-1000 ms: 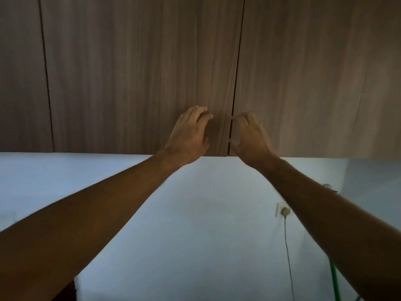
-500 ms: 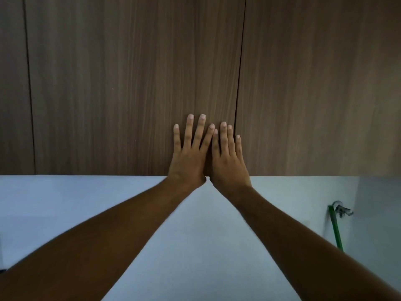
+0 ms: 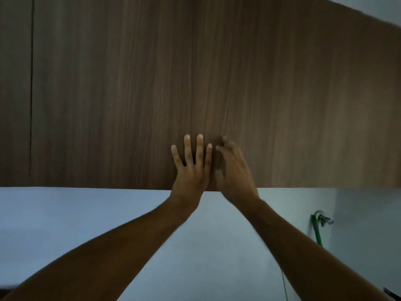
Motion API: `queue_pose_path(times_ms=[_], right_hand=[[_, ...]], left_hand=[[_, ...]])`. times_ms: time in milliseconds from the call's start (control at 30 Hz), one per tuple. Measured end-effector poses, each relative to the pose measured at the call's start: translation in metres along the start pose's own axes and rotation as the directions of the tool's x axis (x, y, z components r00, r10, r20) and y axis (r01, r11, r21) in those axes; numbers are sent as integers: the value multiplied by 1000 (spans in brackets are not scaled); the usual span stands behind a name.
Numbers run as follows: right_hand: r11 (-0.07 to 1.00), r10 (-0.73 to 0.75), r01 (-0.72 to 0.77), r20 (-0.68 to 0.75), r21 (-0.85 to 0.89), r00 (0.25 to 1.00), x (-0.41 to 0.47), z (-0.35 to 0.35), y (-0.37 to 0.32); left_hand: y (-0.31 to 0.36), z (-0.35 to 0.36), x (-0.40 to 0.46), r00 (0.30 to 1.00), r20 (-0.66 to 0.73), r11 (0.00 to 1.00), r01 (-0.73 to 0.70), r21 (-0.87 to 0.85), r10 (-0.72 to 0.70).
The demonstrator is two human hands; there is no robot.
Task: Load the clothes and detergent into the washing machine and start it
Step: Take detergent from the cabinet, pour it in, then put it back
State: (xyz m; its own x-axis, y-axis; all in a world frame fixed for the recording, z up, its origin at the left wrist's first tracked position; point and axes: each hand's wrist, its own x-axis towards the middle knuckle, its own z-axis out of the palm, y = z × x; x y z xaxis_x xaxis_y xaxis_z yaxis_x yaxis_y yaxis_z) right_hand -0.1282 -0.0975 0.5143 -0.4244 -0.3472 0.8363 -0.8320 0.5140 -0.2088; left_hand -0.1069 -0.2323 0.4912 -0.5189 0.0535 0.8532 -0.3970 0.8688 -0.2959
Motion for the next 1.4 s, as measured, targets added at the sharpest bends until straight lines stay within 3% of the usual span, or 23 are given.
queue_pose_path(times_ms=[167,300,433,533,600,667,767,933,1100,1400], right_hand=[[982,150,-111,-261,156,954,21,-30,-36],[815,373,-236,-168,530,912,28,-43,-50],[829,356,-223,-177,512,918,19,-53,-59],[835,380,-251,-184,490,906,10,-61,-74],[831,403,-268,-195,487,894,3,-65,-84],[835,419,-283,-211,473,883,-5,-72,-97],[860,395,-259,-253,440,883,-16,-81,-113],[844,372,-187,-296,503,880,-36,-85,-138],[810,459,-228,-341,540,821,-50,-90,-161],[918,332,-161,-480,363,812,-83,-108,-249]], left_hand=[[-4,-36,-23,999,-41,996,-18,-86,14],[-10,-59,-41,997,-72,990,-49,-136,40],[-20,-74,-53,995,-58,966,-92,-241,81],[-32,-92,-60,991,-28,901,-131,-413,131],[-39,-109,-62,992,-7,795,-103,-598,123],[-43,-129,-57,999,-49,629,-53,-776,25],[-42,-158,-37,978,-143,494,-51,-868,-149],[-32,-210,-9,958,-129,476,10,-879,-257],[-27,-231,-12,944,-104,593,109,-798,-313],[-86,-278,-37,962,-107,512,38,-858,-251]])
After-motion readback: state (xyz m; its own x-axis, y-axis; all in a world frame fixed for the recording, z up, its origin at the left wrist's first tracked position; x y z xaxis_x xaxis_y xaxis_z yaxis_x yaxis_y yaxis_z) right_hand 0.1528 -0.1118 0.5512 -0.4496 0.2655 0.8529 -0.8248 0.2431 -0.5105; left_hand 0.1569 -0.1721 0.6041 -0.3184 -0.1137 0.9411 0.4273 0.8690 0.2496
